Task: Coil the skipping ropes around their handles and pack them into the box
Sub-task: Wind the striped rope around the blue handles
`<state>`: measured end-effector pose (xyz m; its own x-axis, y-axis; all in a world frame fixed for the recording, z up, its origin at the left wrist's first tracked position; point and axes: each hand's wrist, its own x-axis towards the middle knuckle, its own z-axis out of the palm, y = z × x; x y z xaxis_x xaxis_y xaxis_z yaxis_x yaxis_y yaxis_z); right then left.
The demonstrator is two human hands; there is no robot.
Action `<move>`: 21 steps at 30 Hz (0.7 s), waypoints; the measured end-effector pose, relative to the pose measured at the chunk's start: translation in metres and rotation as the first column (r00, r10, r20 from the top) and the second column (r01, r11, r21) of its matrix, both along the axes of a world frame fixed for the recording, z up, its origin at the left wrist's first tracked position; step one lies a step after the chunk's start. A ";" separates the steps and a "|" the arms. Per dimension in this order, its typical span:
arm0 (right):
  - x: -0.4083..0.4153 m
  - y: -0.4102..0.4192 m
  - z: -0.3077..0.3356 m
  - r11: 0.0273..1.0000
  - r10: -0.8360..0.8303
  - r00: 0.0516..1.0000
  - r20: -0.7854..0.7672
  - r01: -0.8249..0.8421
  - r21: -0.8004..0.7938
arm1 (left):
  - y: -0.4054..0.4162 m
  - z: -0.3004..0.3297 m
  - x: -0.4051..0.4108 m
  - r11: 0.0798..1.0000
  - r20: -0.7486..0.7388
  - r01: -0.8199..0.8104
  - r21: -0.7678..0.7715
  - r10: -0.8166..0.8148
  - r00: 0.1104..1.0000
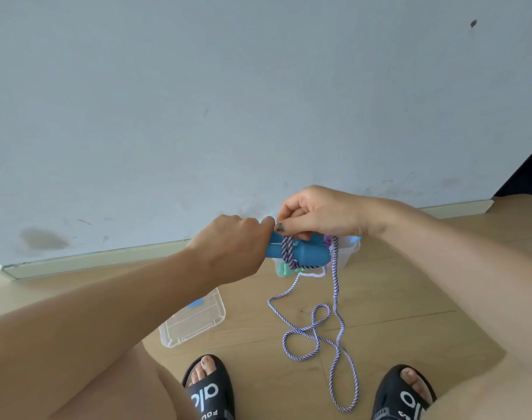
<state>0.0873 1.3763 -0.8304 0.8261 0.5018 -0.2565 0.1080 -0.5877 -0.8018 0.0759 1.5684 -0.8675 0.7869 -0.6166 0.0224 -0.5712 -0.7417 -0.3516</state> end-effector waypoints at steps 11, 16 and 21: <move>0.012 0.000 -0.018 0.981 -0.194 0.981 0.028 0.193 0.034 | 0.004 0.003 -0.010 0.884 0.067 0.309 -0.351 -0.306 0.950; 0.006 0.008 -0.024 0.813 -0.374 0.886 -0.274 0.455 0.363 | 0.014 0.019 -0.004 0.796 -0.031 0.086 -0.599 -0.131 0.991; -0.019 0.030 -0.043 0.812 -0.507 0.849 -0.147 0.528 0.250 | 0.019 0.016 0.014 0.788 -0.110 -0.129 -0.602 0.078 0.991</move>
<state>0.0679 1.4061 -0.8732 0.9684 0.0628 -0.2414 -0.2124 -0.2997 -0.9301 0.0902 1.5872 -0.8516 0.8602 -0.4111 0.3019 -0.4844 -0.8438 0.2311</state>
